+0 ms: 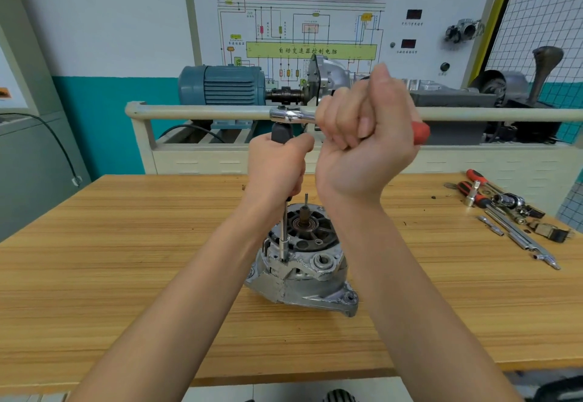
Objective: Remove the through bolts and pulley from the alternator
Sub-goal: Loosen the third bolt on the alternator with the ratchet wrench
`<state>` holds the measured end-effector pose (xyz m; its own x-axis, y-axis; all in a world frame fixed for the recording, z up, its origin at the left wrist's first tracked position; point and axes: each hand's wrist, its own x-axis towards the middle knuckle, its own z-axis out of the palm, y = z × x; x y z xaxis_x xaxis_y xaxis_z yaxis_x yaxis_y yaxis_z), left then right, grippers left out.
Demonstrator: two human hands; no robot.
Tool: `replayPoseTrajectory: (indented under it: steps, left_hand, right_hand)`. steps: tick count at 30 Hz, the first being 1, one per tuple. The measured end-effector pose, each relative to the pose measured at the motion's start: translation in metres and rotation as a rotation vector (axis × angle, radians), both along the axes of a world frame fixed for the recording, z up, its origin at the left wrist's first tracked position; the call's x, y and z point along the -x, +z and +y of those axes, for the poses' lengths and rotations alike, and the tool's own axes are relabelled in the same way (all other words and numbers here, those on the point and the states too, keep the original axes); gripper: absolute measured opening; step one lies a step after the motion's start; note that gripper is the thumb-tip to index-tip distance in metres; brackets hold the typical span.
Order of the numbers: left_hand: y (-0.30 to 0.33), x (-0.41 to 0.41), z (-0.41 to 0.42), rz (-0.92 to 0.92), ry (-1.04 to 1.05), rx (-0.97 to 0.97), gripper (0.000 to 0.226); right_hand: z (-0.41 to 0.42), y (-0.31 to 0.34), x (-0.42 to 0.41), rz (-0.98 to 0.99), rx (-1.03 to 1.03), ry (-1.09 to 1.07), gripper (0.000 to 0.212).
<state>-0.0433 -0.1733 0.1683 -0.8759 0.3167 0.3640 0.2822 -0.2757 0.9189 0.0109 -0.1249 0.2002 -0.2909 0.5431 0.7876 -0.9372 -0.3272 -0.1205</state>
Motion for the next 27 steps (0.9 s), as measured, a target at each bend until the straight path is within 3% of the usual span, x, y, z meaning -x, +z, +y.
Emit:
replayPoseTrajectory:
  steps: [4,9,12,19,24,27]
  left_hand:
    - [-0.001,0.003,-0.008,0.041,-0.131,0.030,0.042]
    - [0.002,0.007,-0.020,0.066,-0.470,0.045,0.038]
    - [0.003,0.005,-0.017,0.072,-0.554,0.037,0.038]
    - [0.002,0.004,-0.010,0.025,-0.310,0.001,0.053]
    - [0.001,0.003,0.001,-0.003,-0.053,-0.032,0.045]
    - [0.001,0.000,0.005,0.009,0.047,-0.046,0.044]
  right_hand:
    - [0.022,0.006,0.000,-0.110,0.020,0.272,0.051]
    - [0.050,0.007,0.017,-0.246,0.205,0.742,0.050]
    - [0.058,0.003,0.030,-0.262,0.303,0.922,0.051]
    - [0.051,0.004,0.021,-0.237,0.324,0.752,0.046]
    - [0.031,0.002,0.005,-0.166,0.174,0.420,0.061]
    - [0.012,0.000,0.001,-0.065,0.040,0.142,0.054]
